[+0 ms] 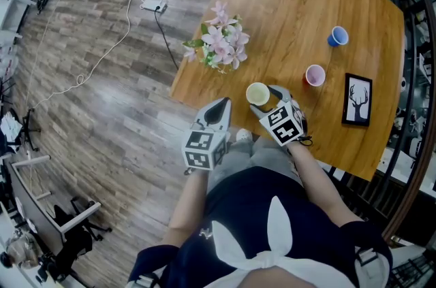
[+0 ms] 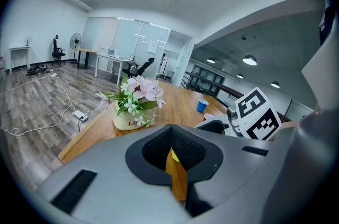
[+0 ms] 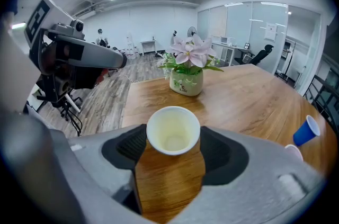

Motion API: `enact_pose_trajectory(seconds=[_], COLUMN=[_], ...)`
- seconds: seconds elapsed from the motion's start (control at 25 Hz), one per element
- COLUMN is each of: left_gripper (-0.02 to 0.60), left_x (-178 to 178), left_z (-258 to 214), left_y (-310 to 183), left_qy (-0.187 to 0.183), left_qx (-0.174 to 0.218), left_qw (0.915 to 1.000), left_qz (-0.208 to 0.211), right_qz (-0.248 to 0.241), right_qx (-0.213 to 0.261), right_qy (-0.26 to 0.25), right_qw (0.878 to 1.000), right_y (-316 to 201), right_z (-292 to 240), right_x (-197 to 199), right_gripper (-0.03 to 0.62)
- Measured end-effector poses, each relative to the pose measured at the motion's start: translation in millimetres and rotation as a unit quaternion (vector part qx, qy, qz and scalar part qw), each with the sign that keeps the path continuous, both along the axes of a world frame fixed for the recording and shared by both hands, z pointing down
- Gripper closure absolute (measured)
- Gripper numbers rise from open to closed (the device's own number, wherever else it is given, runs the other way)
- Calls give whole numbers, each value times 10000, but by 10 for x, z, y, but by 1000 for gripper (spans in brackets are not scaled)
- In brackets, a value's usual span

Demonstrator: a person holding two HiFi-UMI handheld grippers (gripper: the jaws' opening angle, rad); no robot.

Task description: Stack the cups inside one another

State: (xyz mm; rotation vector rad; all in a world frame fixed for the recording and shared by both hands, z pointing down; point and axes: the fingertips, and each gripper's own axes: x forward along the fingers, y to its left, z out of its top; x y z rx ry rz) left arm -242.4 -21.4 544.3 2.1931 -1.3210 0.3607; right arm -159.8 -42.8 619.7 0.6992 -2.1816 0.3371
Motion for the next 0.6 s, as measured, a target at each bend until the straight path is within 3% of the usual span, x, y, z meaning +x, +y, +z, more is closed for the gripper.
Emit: enact_pose_trajectory(seconds=[0.6], left_gripper=[565], left_x=[35], left_z=[-124], left_y=[-8], left_qy=[63], left_qx=[192], left_qw=[9998], left_qz=[77], right_qz=[122], right_qx=[677], right_qy=[-531], right_qw=[9962], right_y=[-107], right_z=[-907], right_x=[-26], right_gripper=[283])
